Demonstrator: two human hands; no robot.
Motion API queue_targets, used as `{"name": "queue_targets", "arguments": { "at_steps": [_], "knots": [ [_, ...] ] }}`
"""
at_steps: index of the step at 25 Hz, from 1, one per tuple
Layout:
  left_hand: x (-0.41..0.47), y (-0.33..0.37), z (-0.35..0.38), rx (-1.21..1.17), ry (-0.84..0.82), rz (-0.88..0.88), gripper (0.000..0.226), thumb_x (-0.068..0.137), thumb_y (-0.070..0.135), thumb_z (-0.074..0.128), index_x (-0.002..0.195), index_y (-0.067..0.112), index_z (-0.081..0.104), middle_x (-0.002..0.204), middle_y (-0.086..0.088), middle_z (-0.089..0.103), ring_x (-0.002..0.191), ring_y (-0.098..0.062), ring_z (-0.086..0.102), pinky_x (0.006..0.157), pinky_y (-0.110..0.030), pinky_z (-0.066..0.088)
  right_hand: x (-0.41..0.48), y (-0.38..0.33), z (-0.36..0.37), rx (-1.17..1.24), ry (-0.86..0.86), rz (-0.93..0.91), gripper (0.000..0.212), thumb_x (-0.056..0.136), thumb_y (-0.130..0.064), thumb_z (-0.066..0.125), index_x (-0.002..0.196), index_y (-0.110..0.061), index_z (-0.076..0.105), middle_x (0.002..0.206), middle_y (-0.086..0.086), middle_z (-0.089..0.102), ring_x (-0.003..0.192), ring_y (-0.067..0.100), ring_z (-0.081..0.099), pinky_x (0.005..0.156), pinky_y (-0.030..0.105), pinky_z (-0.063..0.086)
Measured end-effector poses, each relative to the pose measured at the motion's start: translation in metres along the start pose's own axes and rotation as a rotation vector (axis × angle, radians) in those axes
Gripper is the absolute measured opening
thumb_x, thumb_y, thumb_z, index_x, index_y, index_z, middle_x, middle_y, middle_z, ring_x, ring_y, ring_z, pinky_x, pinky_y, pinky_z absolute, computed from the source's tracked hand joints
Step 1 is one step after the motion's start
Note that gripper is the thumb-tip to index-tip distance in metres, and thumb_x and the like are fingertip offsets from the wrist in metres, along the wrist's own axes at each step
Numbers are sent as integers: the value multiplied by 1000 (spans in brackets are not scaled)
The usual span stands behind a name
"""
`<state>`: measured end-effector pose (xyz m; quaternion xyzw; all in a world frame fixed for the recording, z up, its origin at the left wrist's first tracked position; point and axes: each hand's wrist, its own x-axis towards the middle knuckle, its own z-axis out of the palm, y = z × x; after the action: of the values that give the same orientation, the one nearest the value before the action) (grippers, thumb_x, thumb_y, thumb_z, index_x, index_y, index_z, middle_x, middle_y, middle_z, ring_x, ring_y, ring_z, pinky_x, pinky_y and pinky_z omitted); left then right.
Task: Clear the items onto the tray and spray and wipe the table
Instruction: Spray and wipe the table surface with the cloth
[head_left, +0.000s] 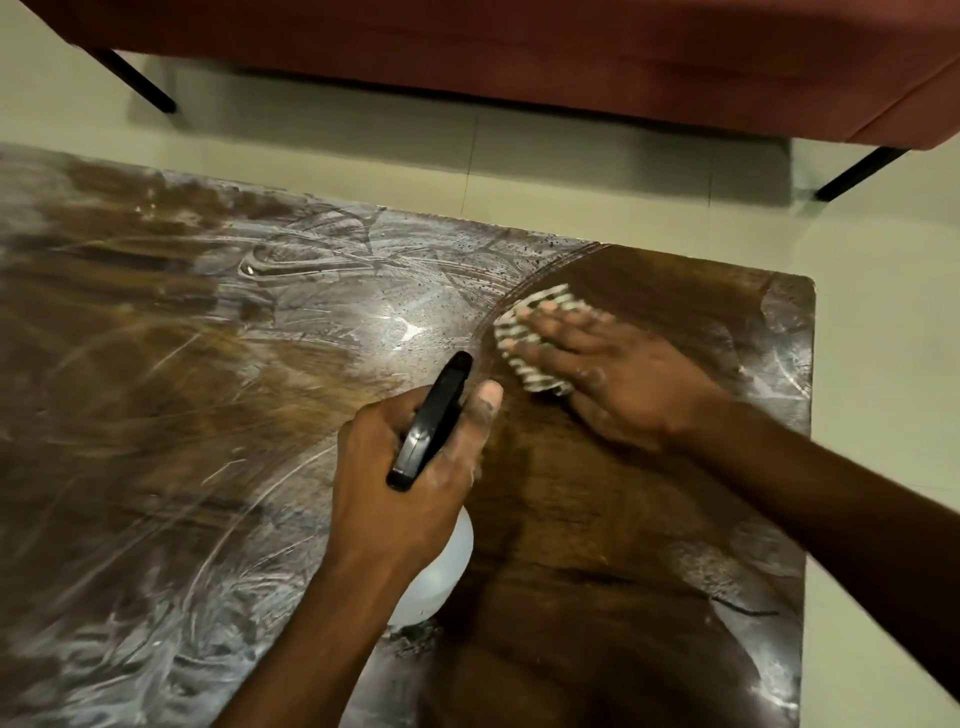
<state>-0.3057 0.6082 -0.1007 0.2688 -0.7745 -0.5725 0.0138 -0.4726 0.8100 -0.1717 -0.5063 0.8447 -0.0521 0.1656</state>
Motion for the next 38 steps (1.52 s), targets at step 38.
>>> {"name": "queue_targets", "arguments": {
  "at_steps": [38],
  "knots": [
    [-80, -56, -104, -5, -220, -76, 64, 88, 69, 68, 57, 14, 53, 50, -17, 50, 47, -35, 54, 54, -57, 49, -3, -157, 51, 37, -71, -128, 77, 104, -30, 50, 169, -38, 10, 180, -2, 5, 166, 21, 4, 134, 49, 10]
  ]
}}
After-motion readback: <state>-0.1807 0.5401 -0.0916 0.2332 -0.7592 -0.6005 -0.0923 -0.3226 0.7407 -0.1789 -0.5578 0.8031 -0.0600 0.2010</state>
